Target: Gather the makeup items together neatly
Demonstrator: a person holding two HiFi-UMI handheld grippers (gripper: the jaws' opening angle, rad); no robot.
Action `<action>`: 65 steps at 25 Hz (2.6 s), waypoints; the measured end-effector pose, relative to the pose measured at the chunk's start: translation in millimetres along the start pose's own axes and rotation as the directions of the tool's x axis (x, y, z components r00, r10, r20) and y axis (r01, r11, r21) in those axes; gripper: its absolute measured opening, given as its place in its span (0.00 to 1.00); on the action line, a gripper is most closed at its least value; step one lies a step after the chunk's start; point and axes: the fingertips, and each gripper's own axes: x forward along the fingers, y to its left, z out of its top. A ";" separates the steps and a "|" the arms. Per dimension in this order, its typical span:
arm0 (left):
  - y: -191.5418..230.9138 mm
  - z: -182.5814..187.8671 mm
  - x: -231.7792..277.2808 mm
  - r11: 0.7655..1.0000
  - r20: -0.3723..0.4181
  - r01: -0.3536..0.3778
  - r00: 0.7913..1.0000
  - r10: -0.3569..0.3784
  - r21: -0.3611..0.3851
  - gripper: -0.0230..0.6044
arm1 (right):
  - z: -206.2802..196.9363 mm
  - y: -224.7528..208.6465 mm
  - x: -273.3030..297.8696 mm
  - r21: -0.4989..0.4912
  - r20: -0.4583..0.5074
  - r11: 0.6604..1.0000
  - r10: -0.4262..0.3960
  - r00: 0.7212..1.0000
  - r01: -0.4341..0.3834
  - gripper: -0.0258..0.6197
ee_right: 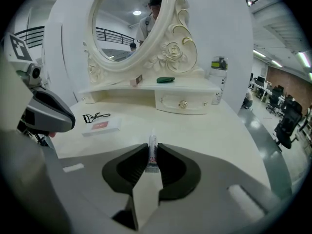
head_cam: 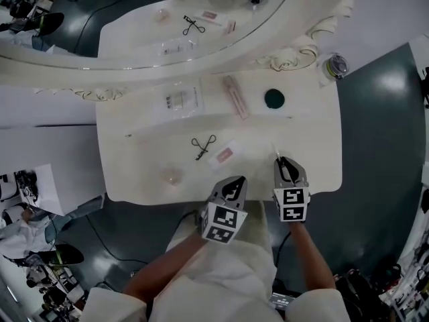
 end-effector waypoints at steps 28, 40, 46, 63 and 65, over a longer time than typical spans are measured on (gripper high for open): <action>-24.8 -9.5 25.2 0.993 -0.053 0.098 0.994 -0.095 0.070 0.04 | -37.4 -52.0 -20.6 0.157 -0.035 0.971 -0.175 0.984 0.179 0.13; -18.9 -12.0 23.2 0.995 -0.057 0.081 0.995 -0.078 0.063 0.04 | -45.4 -52.4 -10.2 0.151 -0.063 0.970 -0.182 0.981 0.190 0.13; -20.7 -12.4 20.8 0.995 -0.053 0.082 0.995 -0.079 0.060 0.04 | -45.1 -51.4 -10.2 0.139 -0.054 0.973 -0.178 0.983 0.184 0.14; -13.8 -8.5 8.3 0.998 -0.019 0.053 0.998 -0.052 0.045 0.04 | -28.9 -46.5 -22.5 0.145 0.002 0.971 -0.190 0.982 0.188 0.05; -13.0 -6.3 6.0 0.998 -0.009 0.047 0.999 -0.047 0.040 0.04 | -23.6 -42.3 -25.5 0.132 0.013 0.975 -0.185 0.983 0.181 0.04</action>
